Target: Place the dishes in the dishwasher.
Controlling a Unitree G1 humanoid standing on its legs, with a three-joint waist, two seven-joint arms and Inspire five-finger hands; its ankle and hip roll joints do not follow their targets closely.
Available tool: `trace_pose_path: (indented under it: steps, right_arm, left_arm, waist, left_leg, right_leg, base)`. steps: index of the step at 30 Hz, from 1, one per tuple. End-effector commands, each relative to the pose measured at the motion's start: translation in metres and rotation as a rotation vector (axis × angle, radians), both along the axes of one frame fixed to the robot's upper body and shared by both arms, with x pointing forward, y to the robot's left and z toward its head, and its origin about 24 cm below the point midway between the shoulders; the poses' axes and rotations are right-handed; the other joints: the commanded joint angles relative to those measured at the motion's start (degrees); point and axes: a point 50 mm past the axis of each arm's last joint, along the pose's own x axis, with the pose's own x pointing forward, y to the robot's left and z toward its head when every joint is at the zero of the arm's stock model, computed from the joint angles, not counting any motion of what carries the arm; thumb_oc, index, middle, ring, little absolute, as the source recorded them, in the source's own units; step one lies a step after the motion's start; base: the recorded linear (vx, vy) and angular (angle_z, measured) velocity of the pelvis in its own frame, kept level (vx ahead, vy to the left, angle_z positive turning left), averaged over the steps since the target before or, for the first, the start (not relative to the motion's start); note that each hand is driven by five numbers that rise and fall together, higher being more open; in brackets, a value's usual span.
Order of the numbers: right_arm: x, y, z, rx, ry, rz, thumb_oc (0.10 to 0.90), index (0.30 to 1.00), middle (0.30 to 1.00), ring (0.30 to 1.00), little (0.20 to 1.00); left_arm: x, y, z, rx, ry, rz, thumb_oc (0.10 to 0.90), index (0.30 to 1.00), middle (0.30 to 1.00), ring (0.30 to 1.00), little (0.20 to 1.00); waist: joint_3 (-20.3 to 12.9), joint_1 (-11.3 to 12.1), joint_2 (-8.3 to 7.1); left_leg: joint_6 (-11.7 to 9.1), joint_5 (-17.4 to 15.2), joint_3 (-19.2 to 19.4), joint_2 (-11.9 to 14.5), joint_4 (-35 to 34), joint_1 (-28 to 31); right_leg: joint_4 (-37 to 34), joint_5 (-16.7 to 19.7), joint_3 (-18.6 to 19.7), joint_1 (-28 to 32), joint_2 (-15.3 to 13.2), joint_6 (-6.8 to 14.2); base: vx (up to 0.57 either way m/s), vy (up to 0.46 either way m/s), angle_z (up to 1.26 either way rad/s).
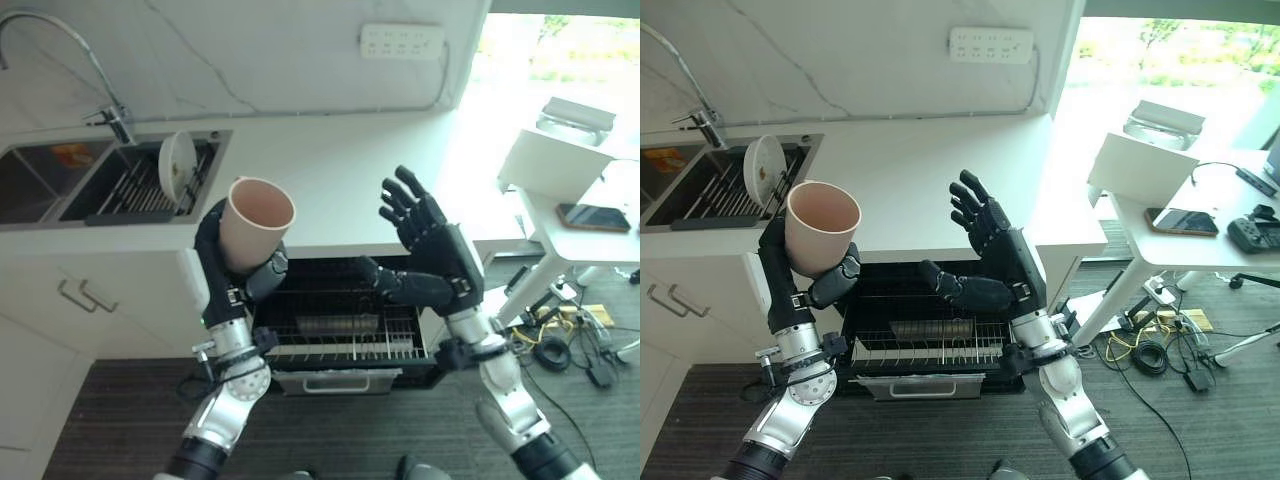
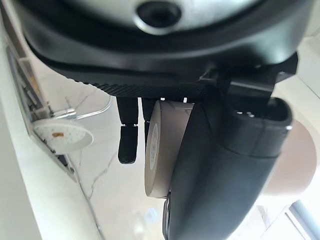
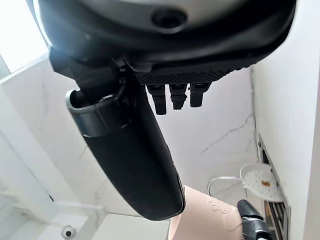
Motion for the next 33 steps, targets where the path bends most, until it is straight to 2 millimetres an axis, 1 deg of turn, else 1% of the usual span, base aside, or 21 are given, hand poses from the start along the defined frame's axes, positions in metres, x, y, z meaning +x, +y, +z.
trace_pose_path:
  steps: [1,8,12,17,18,20,33]
  right_arm:
    - [0.003,0.014,0.042,0.15,-0.156,0.089,0.8,0.9,0.9,0.9,0.9]
    - [0.016,0.035,0.038,0.185,-0.017,0.215,0.8,0.9,0.9,0.9,0.9]
    - [0.021,0.045,0.045,0.154,-0.012,0.259,0.8,0.9,0.9,0.9,0.9]
    - [0.024,0.052,0.05,0.146,0.002,0.31,0.8,0.9,0.9,0.9,0.9]
    - [0.025,0.058,0.052,0.164,0.028,0.366,0.8,0.9,0.9,0.9,0.9]
    - [0.026,0.064,0.053,0.174,0.048,0.406,0.8,0.9,0.9,0.9,0.9]
    - [0.03,0.092,0.064,0.125,0.052,0.481,0.8,0.9,0.9,0.9,0.9]
  left_arm:
    - [0.009,-0.004,0.056,0.049,-0.307,-0.046,0.4,0.3,0.3,0.3,0.3]
    - [0.008,-0.006,0.054,0.071,-0.312,-0.061,0.4,0.3,0.3,0.3,0.3]
    - [0.01,-0.008,0.053,0.071,-0.296,-0.08,0.4,0.3,0.3,0.3,0.3]
    - [0.01,-0.01,0.051,0.067,-0.291,-0.099,0.4,0.3,0.3,0.3,0.3]
    - [0.011,-0.011,0.051,0.059,-0.285,-0.114,0.4,0.3,0.3,0.3,0.3]
    - [0.012,-0.012,0.052,0.055,-0.281,-0.124,0.4,0.3,0.3,0.3,0.3]
    - [0.016,-0.02,0.049,0.041,-0.259,-0.156,0.4,0.3,0.3,0.3,0.3]
  waist:
    - [-3.14,-0.02,-2.44]
    - [-3.48,1.65,-2.58]
    - [-3.7,2.43,-2.73]
    - [-3.79,3.01,-2.85]
    - [-3.86,3.4,-2.92]
    - [-3.96,3.7,-2.99]
    - [-4.03,5.52,-3.26]
  left_leg:
    - [0.43,-7.39,-2.81,1.74,7.19,-4.27]
    - [0.32,-7.03,-3.78,1.66,7.19,-4.53]
    - [0.21,-6.92,-4.36,1.61,7.19,-4.69]
    - [0.18,-6.84,-4.71,1.59,7.19,-4.87]
    - [0.12,-6.68,-4.96,1.6,7.19,-5.03]
    - [0.08,-6.59,-5.23,1.6,7.19,-5.16]
    - [-0.02,-6.0,-6.63,1.3,7.19,-5.79]
  right_leg:
    - [0.53,-6.34,1.66,3.26,-3.19,4.2]
    - [0.53,-6.51,0.79,3.67,-3.3,3.87]
    - [0.53,-6.52,0.31,3.89,-3.44,3.84]
    - [0.53,-6.52,0.13,3.96,-3.54,3.85]
    - [0.53,-6.48,-0.01,4.01,-3.61,3.87]
    - [0.53,-6.48,-0.12,4.02,-3.61,3.89]
    - [0.53,-6.15,-0.65,4.02,-3.84,3.92]
  base:
    - [0.03,-0.031,0.24]
    - [0.03,-0.012,0.11]
    - [0.03,-0.01,0.1]
    - [0.02,-0.006,0.09]
    - [0.02,-0.009,0.07]
    - [0.02,-0.014,0.07]
    - [0.0,-0.008,0.05]
